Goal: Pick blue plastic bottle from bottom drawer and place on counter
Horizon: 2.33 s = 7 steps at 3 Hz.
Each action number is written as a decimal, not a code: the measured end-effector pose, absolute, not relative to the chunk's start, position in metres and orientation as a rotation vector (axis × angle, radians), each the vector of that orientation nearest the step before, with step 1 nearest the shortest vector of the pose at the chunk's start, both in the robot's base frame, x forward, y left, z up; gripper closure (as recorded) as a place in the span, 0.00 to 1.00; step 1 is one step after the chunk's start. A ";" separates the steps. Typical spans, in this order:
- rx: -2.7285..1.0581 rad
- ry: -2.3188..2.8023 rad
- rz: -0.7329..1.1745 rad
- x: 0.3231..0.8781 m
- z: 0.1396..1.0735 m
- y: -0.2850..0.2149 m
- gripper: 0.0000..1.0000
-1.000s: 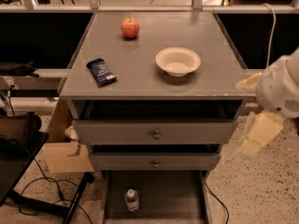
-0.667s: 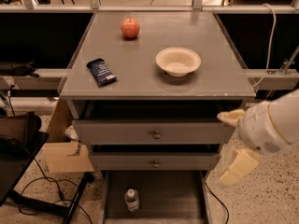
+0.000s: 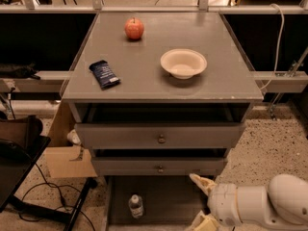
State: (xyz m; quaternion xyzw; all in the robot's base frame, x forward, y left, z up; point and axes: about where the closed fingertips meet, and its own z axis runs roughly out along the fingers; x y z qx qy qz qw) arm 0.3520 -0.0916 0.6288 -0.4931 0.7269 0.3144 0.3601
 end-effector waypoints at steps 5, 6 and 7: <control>-1.152 1.832 0.881 0.441 0.403 -0.056 0.00; -1.191 1.773 0.960 0.451 0.341 -0.040 0.00; -1.173 1.658 1.056 0.454 0.280 -0.026 0.00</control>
Offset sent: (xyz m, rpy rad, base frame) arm 0.0756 -0.0170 -0.1640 0.0889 0.0229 -0.2776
